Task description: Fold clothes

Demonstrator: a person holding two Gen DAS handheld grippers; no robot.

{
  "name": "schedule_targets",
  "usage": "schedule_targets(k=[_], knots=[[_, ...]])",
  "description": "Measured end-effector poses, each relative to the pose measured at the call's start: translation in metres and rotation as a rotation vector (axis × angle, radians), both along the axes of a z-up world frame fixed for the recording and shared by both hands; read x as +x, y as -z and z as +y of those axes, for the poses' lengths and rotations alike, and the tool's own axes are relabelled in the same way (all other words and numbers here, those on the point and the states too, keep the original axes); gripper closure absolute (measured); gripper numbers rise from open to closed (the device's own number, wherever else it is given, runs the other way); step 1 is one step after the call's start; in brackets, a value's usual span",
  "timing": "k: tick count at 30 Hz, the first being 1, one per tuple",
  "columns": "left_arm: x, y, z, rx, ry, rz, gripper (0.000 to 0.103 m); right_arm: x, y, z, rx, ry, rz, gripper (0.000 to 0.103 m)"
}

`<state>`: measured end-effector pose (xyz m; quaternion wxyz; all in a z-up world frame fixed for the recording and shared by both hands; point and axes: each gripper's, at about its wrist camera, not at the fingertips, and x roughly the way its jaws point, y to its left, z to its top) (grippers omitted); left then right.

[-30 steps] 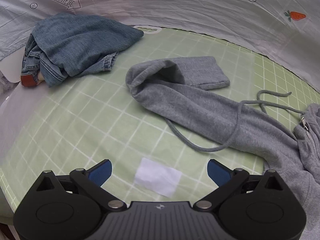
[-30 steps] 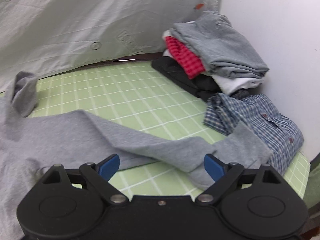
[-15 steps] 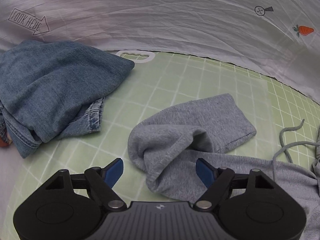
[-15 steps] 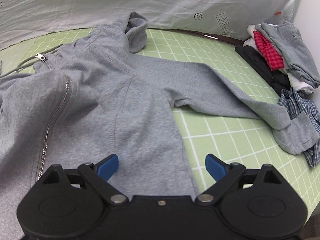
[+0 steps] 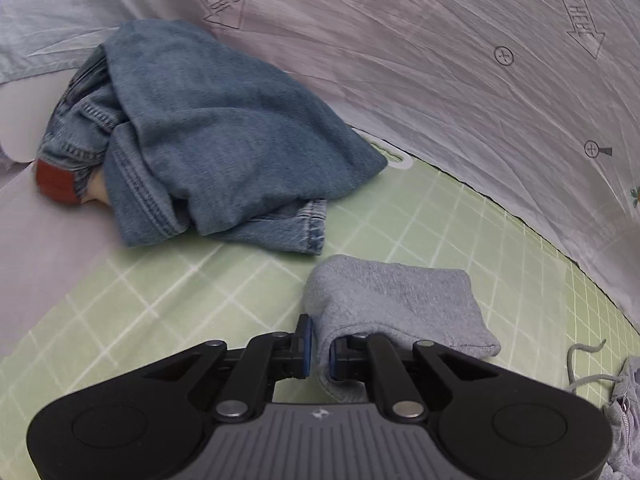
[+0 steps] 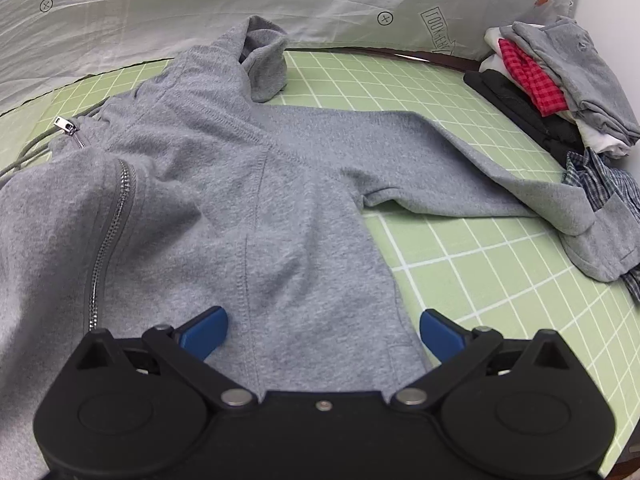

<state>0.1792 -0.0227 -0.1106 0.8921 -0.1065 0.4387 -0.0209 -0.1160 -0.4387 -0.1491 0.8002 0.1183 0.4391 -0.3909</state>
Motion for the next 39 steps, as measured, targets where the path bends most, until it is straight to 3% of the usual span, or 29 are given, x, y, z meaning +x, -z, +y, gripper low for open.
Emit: schedule_targets(k=[6,9,13,16,18,19,21,23,26,30,39], knots=[[-0.034,0.012,0.036,-0.012,-0.106,0.060,0.087,-0.008,0.005,-0.008,0.000,-0.017,-0.085,0.000],[-0.045,0.009,0.048,-0.061,-0.171,0.052,0.081,-0.018,0.010,-0.015,0.038,-0.005,-0.149,0.000],[-0.047,0.006,0.046,-0.068,-0.175,0.080,0.076,-0.023,0.013,-0.020,0.040,-0.020,-0.184,0.000],[-0.048,-0.001,0.027,0.024,-0.080,0.079,0.065,-0.023,0.014,-0.023,0.034,-0.032,-0.192,0.000],[-0.049,-0.006,0.014,0.080,-0.017,0.077,0.050,-0.023,0.014,-0.022,0.029,-0.037,-0.196,0.000],[-0.050,-0.010,0.009,0.073,0.014,0.070,0.042,-0.023,0.015,-0.022,0.027,-0.040,-0.198,0.000],[-0.053,-0.019,-0.003,0.098,0.067,0.029,0.034,-0.024,0.015,-0.021,0.023,-0.039,-0.202,0.000],[-0.054,-0.023,-0.020,0.173,0.132,-0.011,0.026,-0.024,0.015,-0.019,0.018,-0.039,-0.207,0.000],[-0.050,-0.020,-0.041,0.238,0.248,-0.022,0.024,-0.025,0.016,-0.018,0.009,-0.038,-0.215,0.000],[-0.038,0.003,-0.060,0.283,0.356,0.043,0.024,-0.025,0.016,-0.018,0.002,-0.037,-0.222,0.000],[-0.014,0.027,-0.069,0.273,0.342,0.069,0.023,-0.024,0.016,-0.018,-0.004,-0.032,-0.226,0.000]])
